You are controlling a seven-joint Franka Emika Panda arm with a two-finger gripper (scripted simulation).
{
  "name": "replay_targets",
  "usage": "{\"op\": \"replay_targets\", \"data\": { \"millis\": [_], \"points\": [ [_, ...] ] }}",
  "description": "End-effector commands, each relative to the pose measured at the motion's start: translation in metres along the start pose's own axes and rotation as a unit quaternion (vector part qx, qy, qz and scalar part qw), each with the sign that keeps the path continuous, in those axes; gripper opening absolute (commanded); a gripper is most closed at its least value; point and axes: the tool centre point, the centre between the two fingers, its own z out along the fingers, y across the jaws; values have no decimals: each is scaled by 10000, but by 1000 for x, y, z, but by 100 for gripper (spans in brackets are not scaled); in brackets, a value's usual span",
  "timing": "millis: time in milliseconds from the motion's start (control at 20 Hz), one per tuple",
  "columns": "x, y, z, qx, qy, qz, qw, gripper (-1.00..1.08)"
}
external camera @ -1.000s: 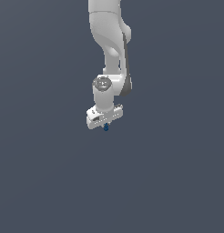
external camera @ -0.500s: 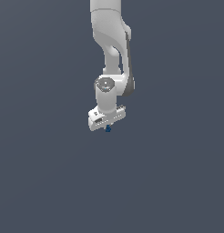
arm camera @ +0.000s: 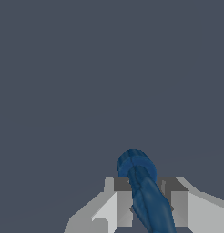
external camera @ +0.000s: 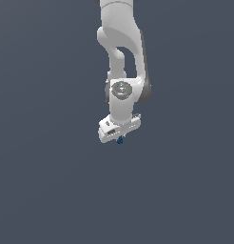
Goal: Pick up the object and move it to a goal position.
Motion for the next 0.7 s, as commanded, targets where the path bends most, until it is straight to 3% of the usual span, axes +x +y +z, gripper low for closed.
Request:
{"op": "replay_targets", "data": {
  "millis": [0, 650],
  "points": [
    [19, -4, -9, 0, 0, 0, 10000, -100],
    [106, -18, -49, 1, 2, 4, 10000, -100]
  ]
}}
